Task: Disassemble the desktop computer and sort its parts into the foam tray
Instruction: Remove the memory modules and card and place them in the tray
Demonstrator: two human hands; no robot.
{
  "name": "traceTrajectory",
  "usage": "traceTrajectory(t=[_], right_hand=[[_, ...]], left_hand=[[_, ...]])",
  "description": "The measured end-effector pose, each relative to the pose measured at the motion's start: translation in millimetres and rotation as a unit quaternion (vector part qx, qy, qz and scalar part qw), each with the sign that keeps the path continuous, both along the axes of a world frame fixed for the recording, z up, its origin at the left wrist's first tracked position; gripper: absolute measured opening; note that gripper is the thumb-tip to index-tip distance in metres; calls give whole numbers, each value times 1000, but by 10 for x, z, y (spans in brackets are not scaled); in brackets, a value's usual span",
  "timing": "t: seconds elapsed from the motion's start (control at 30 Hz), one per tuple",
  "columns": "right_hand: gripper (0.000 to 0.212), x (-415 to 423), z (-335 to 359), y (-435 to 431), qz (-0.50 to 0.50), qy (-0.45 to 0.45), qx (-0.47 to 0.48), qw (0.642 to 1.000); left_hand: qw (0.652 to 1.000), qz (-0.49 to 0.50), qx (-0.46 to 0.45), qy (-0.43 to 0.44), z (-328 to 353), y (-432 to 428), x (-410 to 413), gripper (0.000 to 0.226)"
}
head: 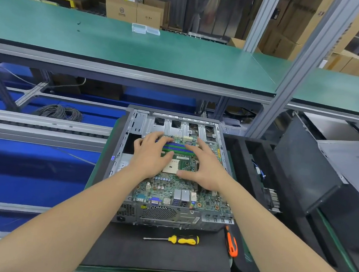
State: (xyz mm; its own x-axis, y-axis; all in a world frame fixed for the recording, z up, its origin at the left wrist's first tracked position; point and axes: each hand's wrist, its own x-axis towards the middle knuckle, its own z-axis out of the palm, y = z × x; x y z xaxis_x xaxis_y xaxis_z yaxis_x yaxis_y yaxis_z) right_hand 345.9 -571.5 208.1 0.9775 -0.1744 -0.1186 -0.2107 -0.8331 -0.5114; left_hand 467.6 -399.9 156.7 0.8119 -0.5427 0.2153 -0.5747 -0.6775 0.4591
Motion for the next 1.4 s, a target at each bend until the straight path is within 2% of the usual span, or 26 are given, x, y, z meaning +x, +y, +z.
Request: traceTrajectory(t=[0.07,0.13,0.2,0.27,0.37,0.47,0.6,0.7,0.73,0.83,1.0,1.1,1.2,1.33,1.4], right_hand=[[66,-94,45,-110,-34,-84,54,994],[40,-205,79,-269,-126,-154,103,975],[23,-328,76,-439,-234,-171,107,951],[17,-436,31,-597,-315,-131,98,935],[31,-528,-72,-734,-346,-44,148,925],[47,-561,-131,-763,-341,16,182,922],[31,-585,-181,-750,-356,-1,235,904],[23,-584,-185,-745,-371,-52,244,895],[23,-583,-179,-745,-370,-57,251,893],[27,-589,-165,-743,-363,-61,266,891],[27,-600,-157,-660,-337,-89,260,900],[21,-579,-121,-561,-306,-124,206,921],[26,-545,-6,-452,-243,-175,113,947],[46,-478,177,-333,-170,-140,174,960],[51,-435,254,-303,-199,-142,251,937]], left_hand=[[998,44,-47,-3,46,15,-28,40],[987,127,-97,3,86,58,-60,40],[974,186,-112,69,120,109,-84,52],[965,193,-106,141,158,138,-88,61],[960,187,-107,179,219,142,-24,54],[949,197,-72,234,278,96,37,25],[936,208,-59,277,331,13,25,34],[951,204,-70,222,281,-5,-48,23],[954,200,-90,205,269,-4,-72,24],[950,200,-139,195,281,-11,-80,53],[936,180,-191,237,355,19,-22,57],[928,172,-204,259,378,34,54,64],[923,171,-229,259,409,84,151,67],[919,161,-251,258,529,191,268,69],[910,153,-279,266,608,202,288,71]])
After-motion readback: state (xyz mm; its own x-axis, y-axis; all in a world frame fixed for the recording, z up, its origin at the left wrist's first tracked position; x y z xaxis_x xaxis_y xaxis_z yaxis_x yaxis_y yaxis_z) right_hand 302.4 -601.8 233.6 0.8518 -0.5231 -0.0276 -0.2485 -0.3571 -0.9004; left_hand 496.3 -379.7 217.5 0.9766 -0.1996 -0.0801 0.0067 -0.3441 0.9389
